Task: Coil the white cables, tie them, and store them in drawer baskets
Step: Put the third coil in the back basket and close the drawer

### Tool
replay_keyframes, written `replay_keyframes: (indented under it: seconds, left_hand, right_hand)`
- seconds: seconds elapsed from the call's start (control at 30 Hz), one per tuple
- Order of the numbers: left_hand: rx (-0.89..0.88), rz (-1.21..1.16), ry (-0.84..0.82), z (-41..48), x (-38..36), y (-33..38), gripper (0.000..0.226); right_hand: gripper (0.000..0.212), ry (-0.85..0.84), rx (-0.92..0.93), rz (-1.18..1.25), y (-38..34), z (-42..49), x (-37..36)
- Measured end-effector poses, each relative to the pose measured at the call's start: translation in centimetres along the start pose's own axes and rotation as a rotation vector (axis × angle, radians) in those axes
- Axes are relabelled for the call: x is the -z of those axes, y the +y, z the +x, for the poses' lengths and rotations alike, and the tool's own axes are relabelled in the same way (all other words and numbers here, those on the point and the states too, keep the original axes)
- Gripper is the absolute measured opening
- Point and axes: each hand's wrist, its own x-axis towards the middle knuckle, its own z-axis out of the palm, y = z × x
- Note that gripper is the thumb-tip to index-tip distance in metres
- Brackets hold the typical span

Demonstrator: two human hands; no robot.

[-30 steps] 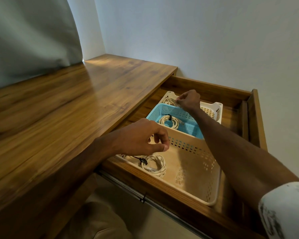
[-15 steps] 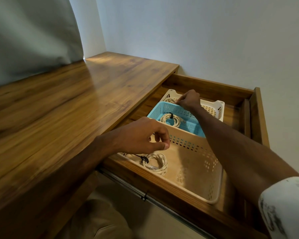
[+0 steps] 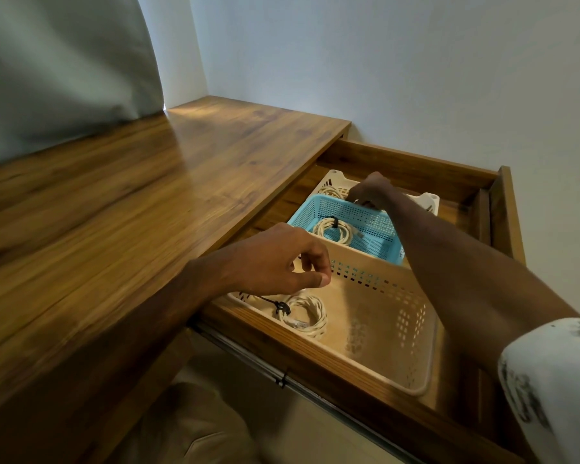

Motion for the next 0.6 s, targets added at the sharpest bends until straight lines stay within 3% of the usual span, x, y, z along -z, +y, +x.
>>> replay_keyframes:
  seconds: [0.6]
  left_hand:
    - [-0.025, 0.012, -0.005, 0.1, 0.1, -0.3, 0.013]
  right_hand:
    - [0.062, 0.031, 0.015, 0.117, 1.1, -0.2, -0.6]
